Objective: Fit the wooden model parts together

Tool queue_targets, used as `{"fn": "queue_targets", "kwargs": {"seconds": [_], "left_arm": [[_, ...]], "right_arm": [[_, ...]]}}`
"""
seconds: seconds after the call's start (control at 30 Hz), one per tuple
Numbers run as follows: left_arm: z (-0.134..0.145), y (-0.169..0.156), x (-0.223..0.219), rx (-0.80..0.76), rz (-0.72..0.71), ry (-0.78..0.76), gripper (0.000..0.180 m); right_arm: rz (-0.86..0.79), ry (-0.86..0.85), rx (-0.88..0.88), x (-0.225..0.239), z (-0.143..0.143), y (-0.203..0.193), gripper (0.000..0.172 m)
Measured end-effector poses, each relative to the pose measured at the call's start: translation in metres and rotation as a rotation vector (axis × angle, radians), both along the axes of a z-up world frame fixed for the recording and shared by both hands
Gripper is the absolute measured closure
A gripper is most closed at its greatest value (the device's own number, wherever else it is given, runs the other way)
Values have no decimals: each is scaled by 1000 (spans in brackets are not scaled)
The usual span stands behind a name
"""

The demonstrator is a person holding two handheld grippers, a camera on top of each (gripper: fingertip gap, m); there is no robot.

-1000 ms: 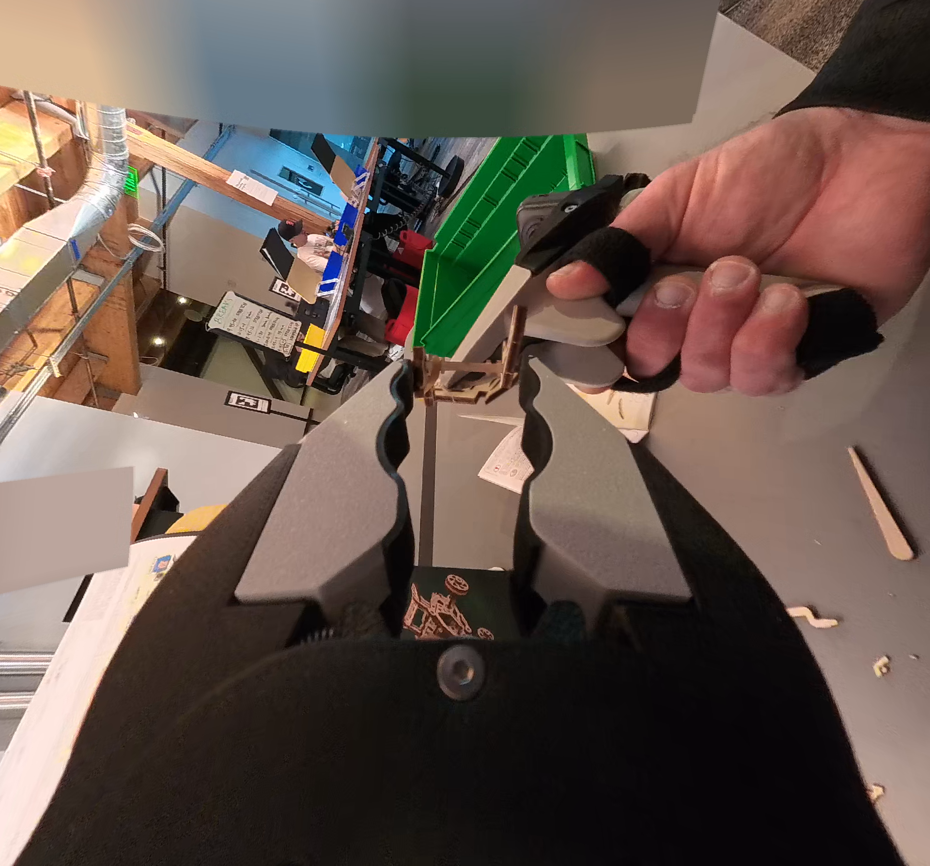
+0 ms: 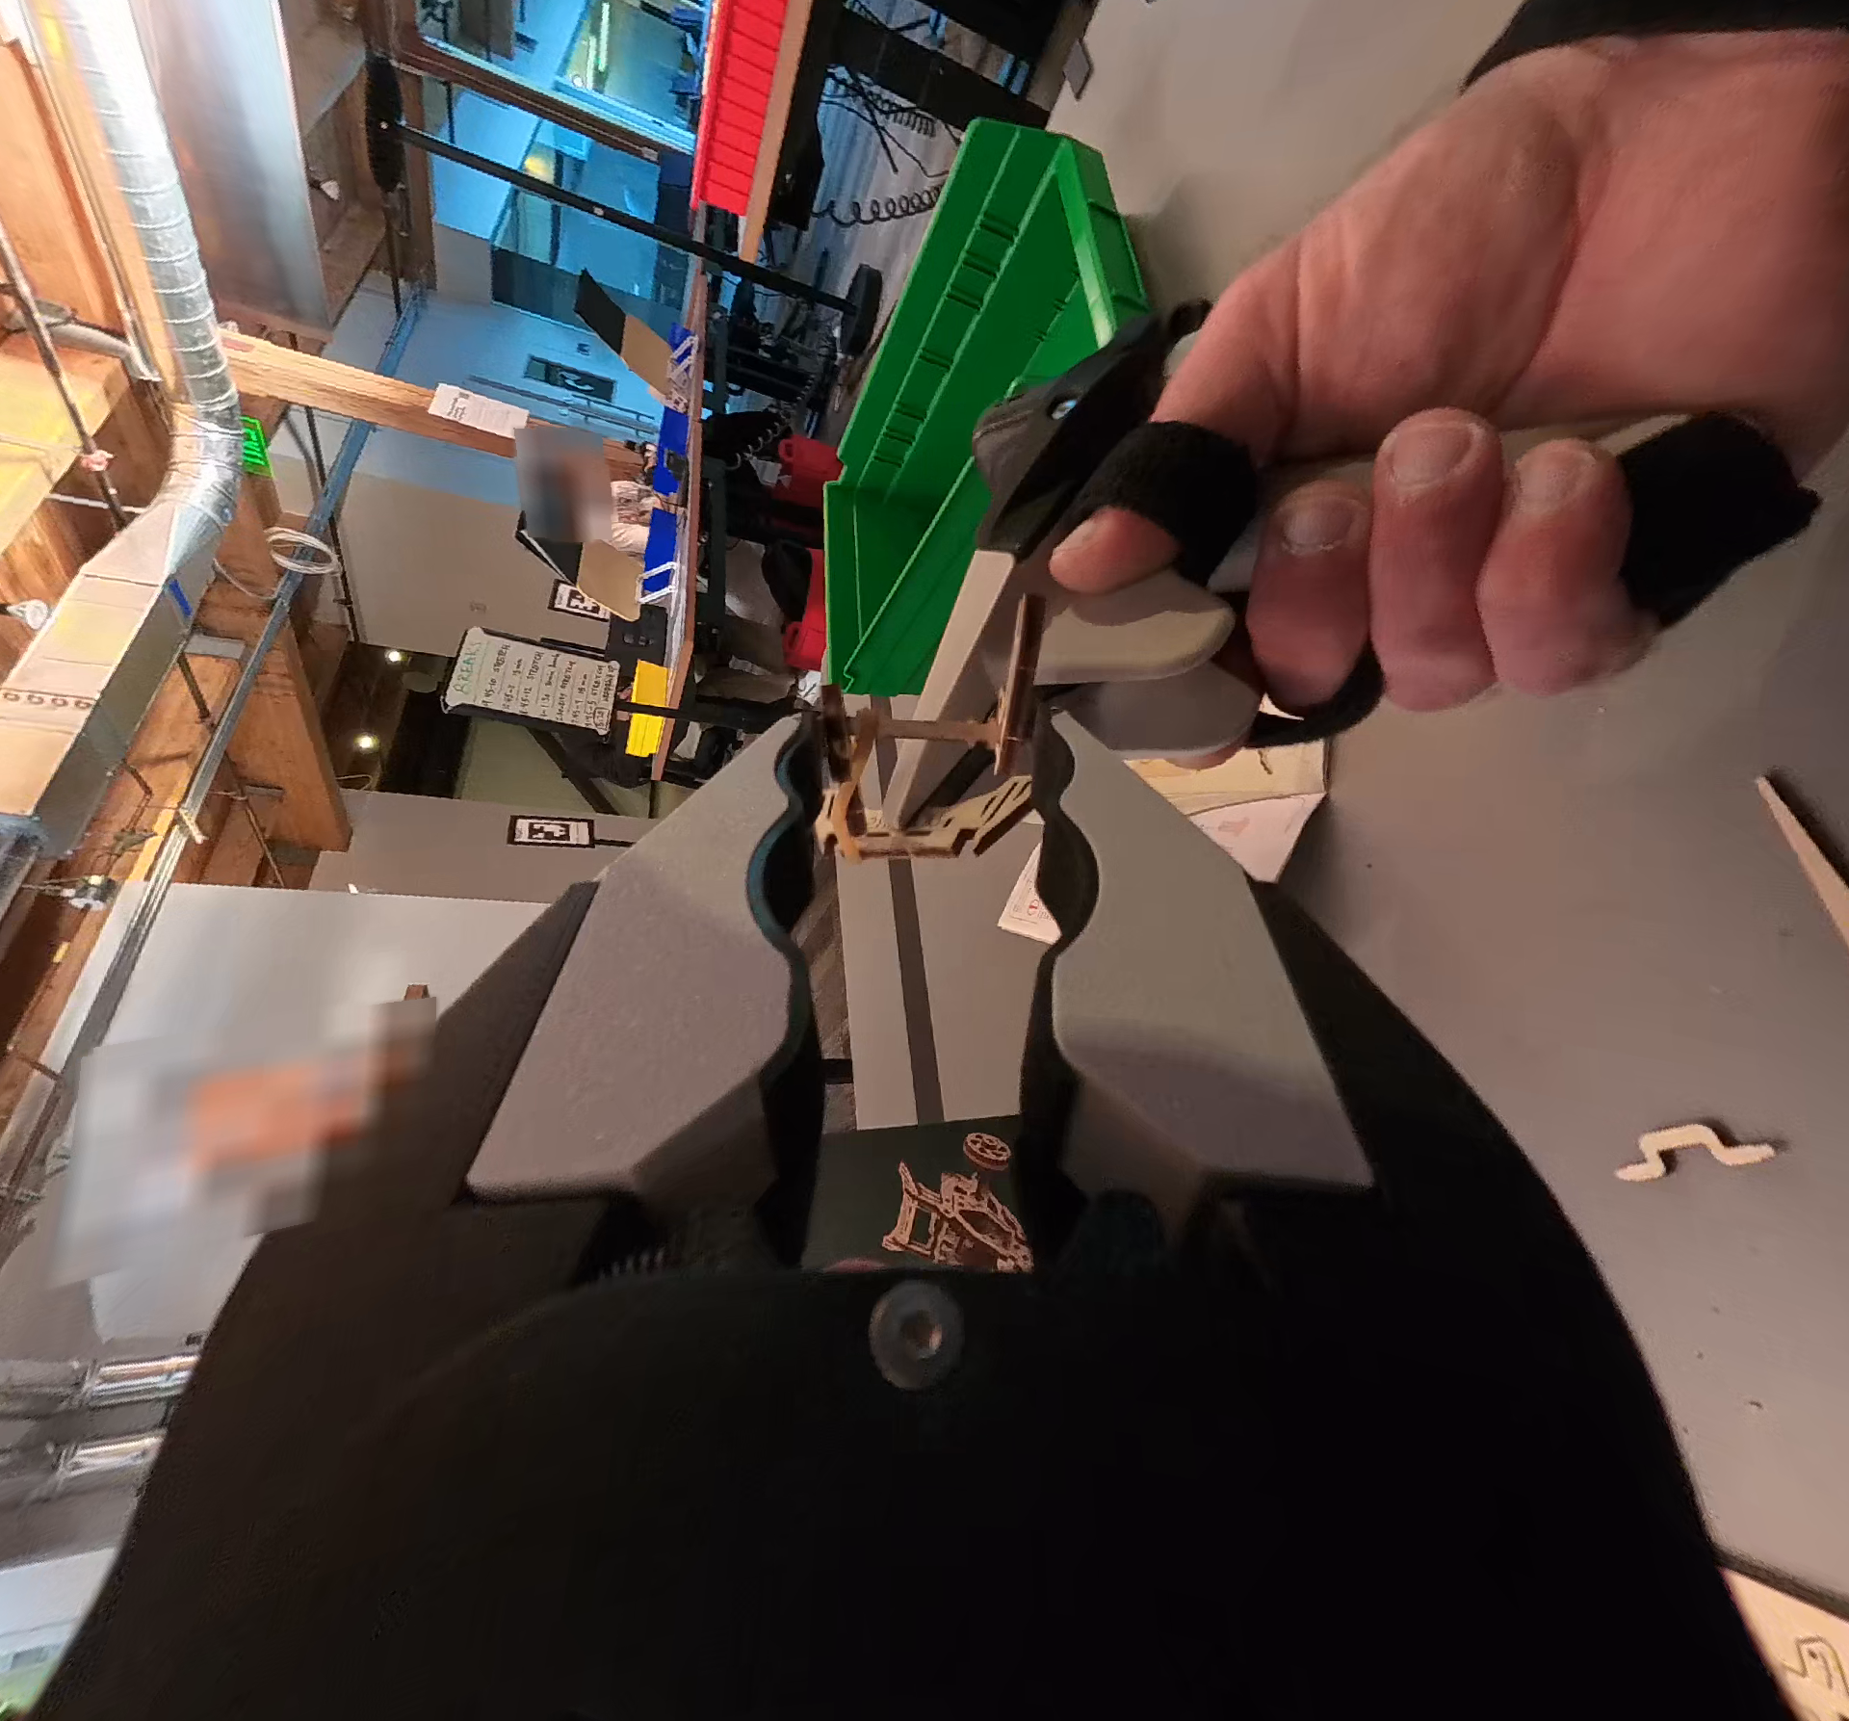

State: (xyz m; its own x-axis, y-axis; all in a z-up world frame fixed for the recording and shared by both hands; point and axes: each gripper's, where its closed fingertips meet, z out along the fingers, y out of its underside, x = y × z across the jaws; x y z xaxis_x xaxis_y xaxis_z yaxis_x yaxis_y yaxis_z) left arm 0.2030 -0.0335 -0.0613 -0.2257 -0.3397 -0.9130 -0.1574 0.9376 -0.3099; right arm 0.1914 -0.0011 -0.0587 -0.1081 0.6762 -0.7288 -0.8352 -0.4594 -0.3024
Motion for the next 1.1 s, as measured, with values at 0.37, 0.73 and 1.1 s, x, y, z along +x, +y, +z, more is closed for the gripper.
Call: {"fn": "queue_targets", "kwargs": {"seconds": [0.37,0.73,1.1], "left_arm": [[-3,-1,0,24,-15,42,141],[-7,-3,0,64,-29,87,141],[-8,-2,-1,82,-37,110,141]], "right_arm": [[40,-65,4,-4,0,-1,171],[110,-136,15,-10,-3,-5,171],[124,-193,10,-11,-6,-8,171]]}}
